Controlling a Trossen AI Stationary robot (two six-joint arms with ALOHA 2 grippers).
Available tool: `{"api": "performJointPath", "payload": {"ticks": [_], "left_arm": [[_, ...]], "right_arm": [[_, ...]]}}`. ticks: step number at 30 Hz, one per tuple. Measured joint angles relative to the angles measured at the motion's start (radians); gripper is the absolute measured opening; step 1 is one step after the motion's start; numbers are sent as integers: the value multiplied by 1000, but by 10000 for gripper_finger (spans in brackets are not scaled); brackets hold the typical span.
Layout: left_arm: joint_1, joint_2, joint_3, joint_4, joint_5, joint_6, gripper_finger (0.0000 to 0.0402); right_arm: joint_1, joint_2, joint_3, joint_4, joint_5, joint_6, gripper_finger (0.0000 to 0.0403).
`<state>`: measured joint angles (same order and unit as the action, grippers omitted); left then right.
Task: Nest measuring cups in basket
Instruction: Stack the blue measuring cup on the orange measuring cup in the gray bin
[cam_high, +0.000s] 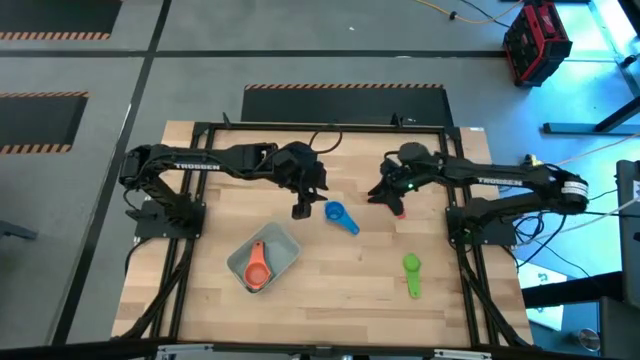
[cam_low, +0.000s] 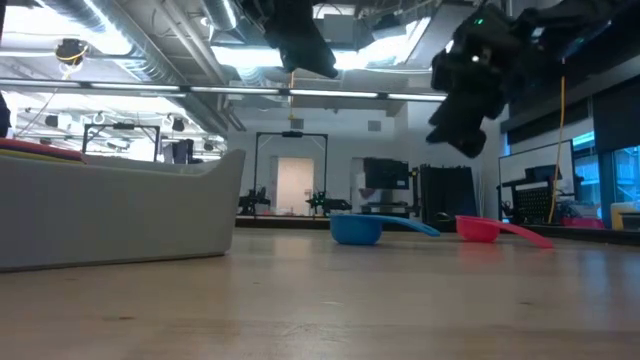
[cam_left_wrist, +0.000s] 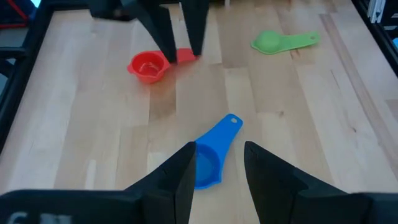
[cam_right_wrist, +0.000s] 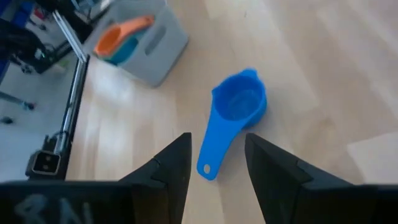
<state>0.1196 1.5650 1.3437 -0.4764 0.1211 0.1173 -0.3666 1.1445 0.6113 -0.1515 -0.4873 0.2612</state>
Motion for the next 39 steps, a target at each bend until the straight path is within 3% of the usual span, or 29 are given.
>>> {"api": "performJointPath", "payload": {"ticks": [14, 26, 39], "left_arm": [[0, 0, 0, -1, 0, -4, 128], [0, 0, 0, -1, 0, -5, 128], [0, 0, 0, -1, -1, -10, 128]], "right_arm": [[53, 327, 26, 115, -1, 0, 155], [72, 474, 27, 234, -6, 0, 155], [110, 586, 27, 364, -90, 35, 155]]}}
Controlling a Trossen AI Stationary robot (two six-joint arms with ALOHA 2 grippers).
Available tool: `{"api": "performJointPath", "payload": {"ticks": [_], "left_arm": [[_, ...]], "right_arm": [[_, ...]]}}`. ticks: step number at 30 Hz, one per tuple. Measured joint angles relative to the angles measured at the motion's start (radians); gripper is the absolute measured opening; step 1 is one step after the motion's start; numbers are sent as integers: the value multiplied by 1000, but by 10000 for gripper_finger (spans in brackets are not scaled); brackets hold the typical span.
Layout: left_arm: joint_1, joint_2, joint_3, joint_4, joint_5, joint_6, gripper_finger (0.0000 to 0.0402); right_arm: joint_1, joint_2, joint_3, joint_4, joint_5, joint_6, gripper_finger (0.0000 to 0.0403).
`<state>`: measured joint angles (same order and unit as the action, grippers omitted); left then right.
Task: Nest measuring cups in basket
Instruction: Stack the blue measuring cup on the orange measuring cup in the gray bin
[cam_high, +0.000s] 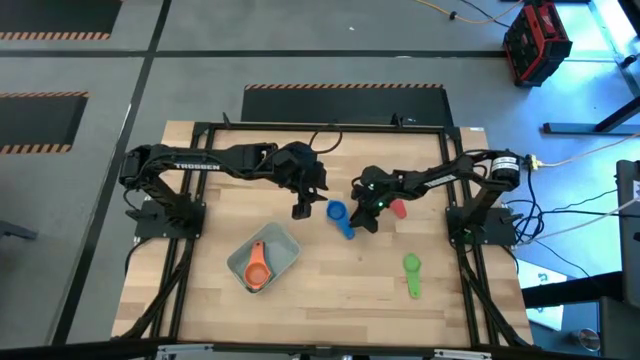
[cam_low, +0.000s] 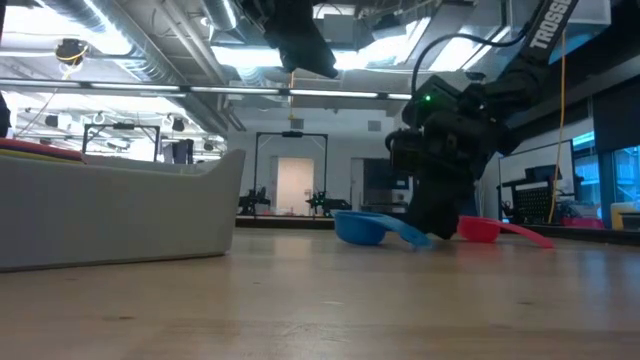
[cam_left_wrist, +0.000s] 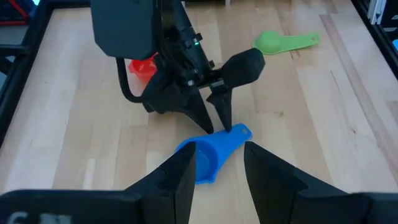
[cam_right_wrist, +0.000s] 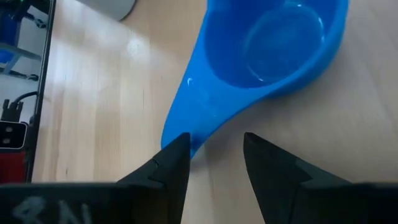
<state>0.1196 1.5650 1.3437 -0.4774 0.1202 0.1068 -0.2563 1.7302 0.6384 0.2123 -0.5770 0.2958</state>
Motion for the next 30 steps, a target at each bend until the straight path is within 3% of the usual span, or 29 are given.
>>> {"api": "performJointPath", "payload": {"ticks": [25, 30], "left_arm": [[0, 0, 0, 0, -1, 0, 128], [0, 0, 0, 0, -1, 0, 128]], "right_arm": [[0, 28, 0, 128, 7, 116, 155], [0, 57, 2, 160, 9, 123, 136]]}}
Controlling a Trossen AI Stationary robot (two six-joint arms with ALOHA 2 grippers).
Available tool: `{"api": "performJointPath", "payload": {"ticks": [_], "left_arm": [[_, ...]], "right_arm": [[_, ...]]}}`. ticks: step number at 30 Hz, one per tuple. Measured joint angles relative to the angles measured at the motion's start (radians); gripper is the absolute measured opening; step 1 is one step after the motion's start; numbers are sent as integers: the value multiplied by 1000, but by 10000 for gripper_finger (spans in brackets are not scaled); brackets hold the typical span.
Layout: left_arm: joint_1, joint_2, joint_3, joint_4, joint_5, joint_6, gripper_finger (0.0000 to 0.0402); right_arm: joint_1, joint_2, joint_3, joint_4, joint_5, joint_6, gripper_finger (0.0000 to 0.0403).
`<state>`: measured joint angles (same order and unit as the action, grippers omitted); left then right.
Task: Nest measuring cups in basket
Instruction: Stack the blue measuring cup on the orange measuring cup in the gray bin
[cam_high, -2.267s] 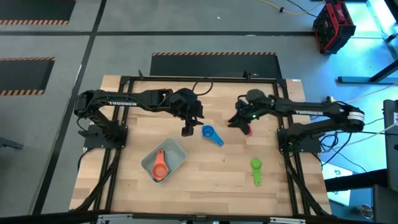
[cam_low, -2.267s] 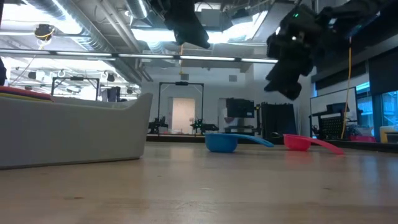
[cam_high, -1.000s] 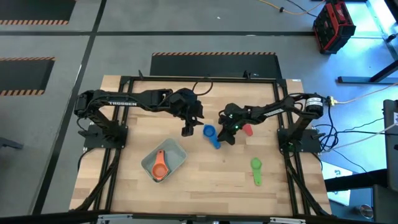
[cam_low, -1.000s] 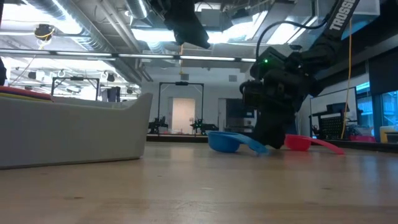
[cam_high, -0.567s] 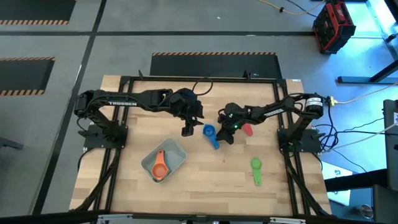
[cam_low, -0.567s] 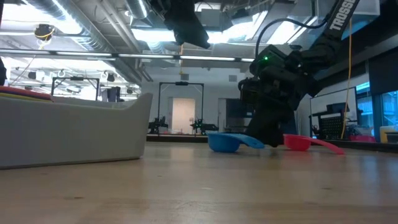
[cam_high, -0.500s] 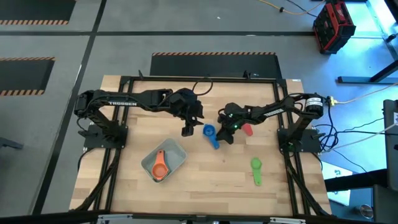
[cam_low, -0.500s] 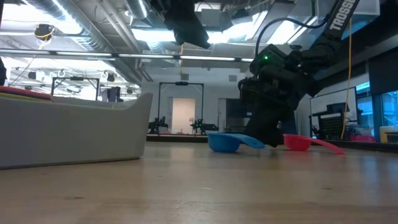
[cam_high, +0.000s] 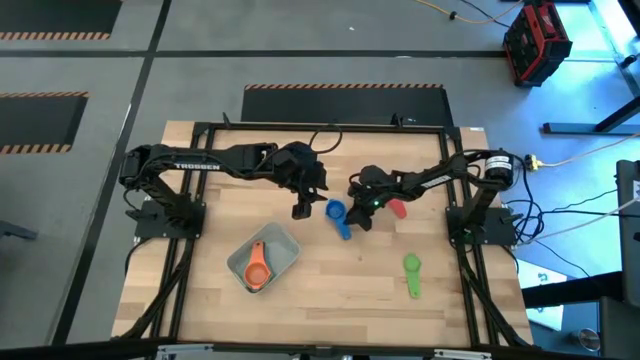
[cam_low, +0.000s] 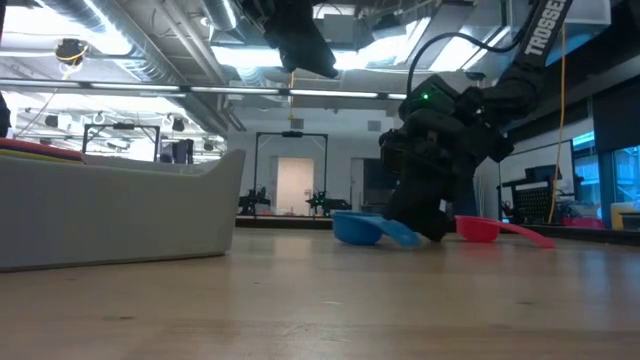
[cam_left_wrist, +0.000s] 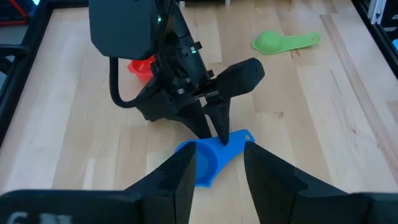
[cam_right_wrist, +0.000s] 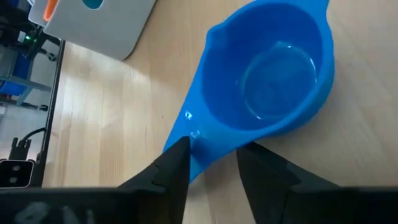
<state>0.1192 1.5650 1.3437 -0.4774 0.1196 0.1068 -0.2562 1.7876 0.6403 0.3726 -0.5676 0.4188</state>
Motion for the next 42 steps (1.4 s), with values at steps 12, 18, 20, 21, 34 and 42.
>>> {"api": "performJointPath", "payload": {"ticks": [12, 18, 20, 21, 34, 42], "left_arm": [[0, 0, 0, 0, -5, 0, 128], [0, 0, 0, 0, -5, 0, 128], [0, 0, 0, 0, -5, -4, 128], [0, 0, 0, 0, -5, -16, 128], [0, -44, 2, -121, 9, -103, 128], [0, -99, -2, -336, 62, -186, 128]], "right_arm": [[0, 0, 0, 70, -14, -3, 13], [0, 0, 0, 86, -42, -5, 11], [0, 0, 0, 89, -60, -6, 8], [0, 1, 0, 89, -65, -6, 8], [0, 2, 77, 40, -204, -8, 6], [0, 2, 281, -205, -272, -102, 6]]}}
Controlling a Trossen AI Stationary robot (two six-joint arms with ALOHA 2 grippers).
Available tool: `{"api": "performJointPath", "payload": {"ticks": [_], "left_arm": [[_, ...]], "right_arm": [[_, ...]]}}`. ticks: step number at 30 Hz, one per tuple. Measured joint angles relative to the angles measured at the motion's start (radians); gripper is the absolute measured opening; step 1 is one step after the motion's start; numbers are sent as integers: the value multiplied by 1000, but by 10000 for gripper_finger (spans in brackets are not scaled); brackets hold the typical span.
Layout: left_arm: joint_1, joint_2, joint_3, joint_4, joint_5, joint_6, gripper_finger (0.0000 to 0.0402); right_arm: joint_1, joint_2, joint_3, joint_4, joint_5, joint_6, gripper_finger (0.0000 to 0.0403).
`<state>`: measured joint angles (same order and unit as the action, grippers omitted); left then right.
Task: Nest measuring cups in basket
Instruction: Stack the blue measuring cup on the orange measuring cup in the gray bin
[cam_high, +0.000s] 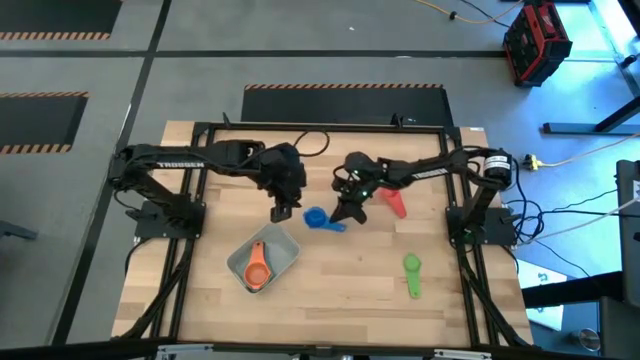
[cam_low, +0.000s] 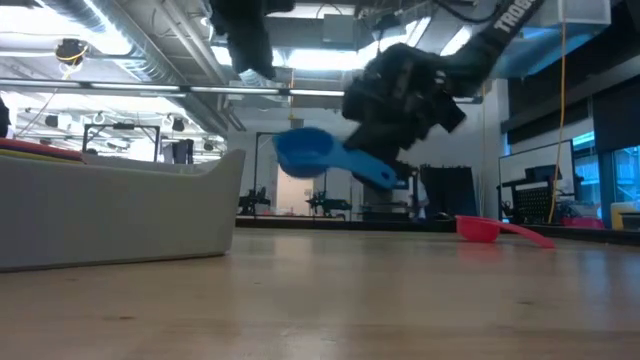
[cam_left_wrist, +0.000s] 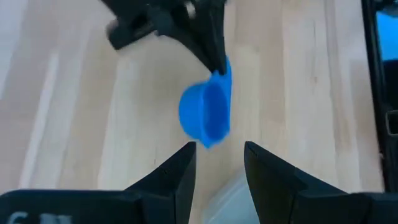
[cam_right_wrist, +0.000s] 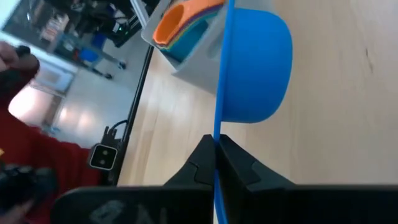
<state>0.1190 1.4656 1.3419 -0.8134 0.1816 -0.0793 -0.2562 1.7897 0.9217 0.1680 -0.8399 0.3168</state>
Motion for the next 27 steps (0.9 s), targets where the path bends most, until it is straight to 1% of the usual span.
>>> {"api": "performJointPath", "payload": {"ticks": [1, 4, 6, 8, 11, 16, 19, 23, 27], "left_arm": [[-2, -3, 3, -3, 0, -14, 128], [-4, -32, 2, -126, -3, -52, 128], [-8, -41, 3, -146, -2, -89, 128], [-13, -53, 1, -210, -5, -127, 128], [-36, -58, 3, -221, -7, -155, 128], [-98, -60, 2, -221, -11, -150, 128], [-130, -59, 2, -199, -55, -151, 128], [-167, -59, 2, -159, -150, -153, 128], [-190, -59, 2, -82, -208, -153, 128]], "right_arm": [[0, 0, 31, -45, 0, -25, 6], [0, 0, 132, -210, -1, -106, 6], [0, 0, 198, -316, -3, -151, 6], [0, 0, 264, -411, -3, -196, 7], [0, 0, 344, -531, -43, -247, 7], [0, 0, 429, -611, -160, -246, 6], [0, -2, 441, -627, -205, -243, 6], [5, 3, 441, -683, -201, -248, 6], [19, 39, 441, -734, -193, -246, 6]]}}
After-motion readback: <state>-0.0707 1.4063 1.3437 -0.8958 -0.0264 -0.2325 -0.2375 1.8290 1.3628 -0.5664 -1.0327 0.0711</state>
